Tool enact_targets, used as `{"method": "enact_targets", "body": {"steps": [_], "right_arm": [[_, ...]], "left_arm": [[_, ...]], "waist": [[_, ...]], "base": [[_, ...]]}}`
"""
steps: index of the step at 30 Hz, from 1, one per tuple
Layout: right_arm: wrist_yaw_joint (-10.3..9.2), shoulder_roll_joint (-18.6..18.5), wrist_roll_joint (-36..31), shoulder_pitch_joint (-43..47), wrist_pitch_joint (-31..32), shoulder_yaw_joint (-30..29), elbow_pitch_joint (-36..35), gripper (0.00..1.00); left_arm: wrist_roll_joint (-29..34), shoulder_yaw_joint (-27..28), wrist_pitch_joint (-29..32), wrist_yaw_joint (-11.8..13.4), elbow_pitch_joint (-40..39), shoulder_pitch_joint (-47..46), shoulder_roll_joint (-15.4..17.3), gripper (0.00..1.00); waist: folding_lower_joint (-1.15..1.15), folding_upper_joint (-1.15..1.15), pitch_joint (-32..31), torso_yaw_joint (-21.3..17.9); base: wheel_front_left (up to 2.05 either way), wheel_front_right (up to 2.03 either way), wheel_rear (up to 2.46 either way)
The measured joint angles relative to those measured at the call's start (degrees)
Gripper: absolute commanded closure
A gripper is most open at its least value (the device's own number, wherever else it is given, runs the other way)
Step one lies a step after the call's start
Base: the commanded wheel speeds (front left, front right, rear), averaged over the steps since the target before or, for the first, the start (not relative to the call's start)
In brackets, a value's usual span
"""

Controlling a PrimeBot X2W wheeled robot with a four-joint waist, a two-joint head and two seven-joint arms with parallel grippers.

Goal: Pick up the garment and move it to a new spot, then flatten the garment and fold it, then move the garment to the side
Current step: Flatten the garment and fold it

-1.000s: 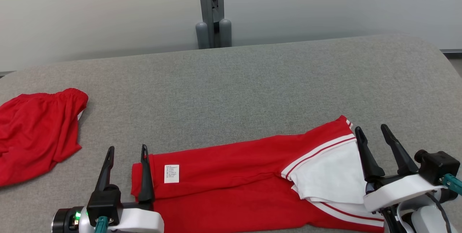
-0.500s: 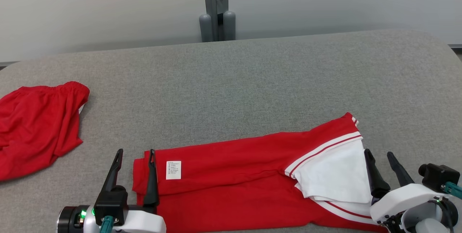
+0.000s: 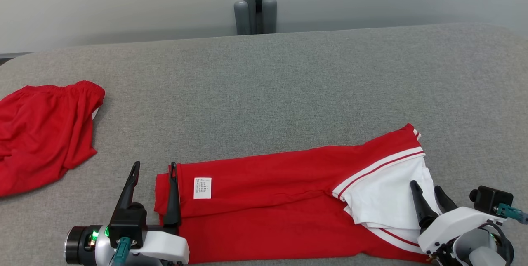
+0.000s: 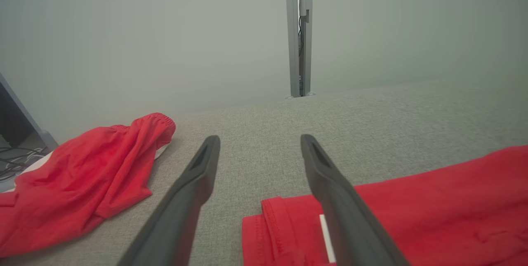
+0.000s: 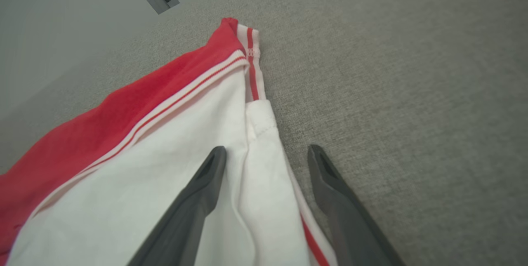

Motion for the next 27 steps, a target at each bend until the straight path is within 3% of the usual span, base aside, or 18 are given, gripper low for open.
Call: {"method": "enact_targets", "body": {"steps": [5, 6, 8, 9, 10, 11, 21, 27], "right_arm": [[0.00, 0.1, 1.4, -1.6, -0.6, 2.3, 1.7, 0.00], [-0.03, 0.1, 1.9, -1.8, -0.6, 2.9, 1.8, 0.12], [-0.05, 0.1, 2.6, -2.2, -0.7, 4.0, 2.2, 0.64], [-0.05, 0.0, 3.0, -2.5, -0.8, 4.5, 2.4, 0.64], [-0.05, -0.1, 3.2, -2.7, -0.8, 5.1, 2.7, 0.91], [-0.04, -0.1, 3.6, -2.8, -0.9, 5.6, 2.8, 1.00], [0.10, -2.2, 5.6, -4.8, -2.7, 7.9, 5.2, 1.00], [0.09, -6.2, 7.2, -7.3, -2.8, 7.8, 6.7, 1.00]], "left_arm": [[0.5, 0.5, 0.0, -0.2, 0.1, -0.4, -0.1, 0.00], [0.6, 0.6, 0.0, -0.3, 0.1, -0.5, -0.1, 0.00], [0.7, 0.6, 0.0, -0.4, 0.1, -0.8, -0.2, 0.00], [0.7, 0.7, 0.0, -0.4, 0.1, -0.8, -0.2, 0.00], [0.7, 0.6, 0.0, -0.4, 0.1, -0.8, -0.3, 0.00], [0.7, 0.6, 0.0, -0.5, 0.2, -0.8, -0.3, 0.00], [0.7, 0.7, 0.0, -0.7, 1.1, -1.0, -0.5, 0.00], [0.7, 0.8, 0.0, -1.0, 1.5, -1.0, -0.5, 0.00]], "waist": [[0.00, 0.00, 0.4, 0.1], [0.00, 0.00, 0.5, 0.1], [0.00, 0.00, 0.6, 0.0], [0.00, 0.00, 0.7, 0.0], [0.00, 0.00, 0.7, 0.0], [0.00, 0.00, 0.8, 0.0], [0.00, 0.00, 0.6, 0.1], [0.00, 0.00, 0.1, 0.0]], "base": [[0.00, 0.00, 0.00], [0.00, 0.00, 0.00], [0.00, 0.00, 0.00], [0.00, 0.00, 0.00], [0.00, 0.00, 0.00], [0.00, 0.00, 0.00], [0.00, 0.00, 0.00], [0.00, 0.00, 0.00]]}}
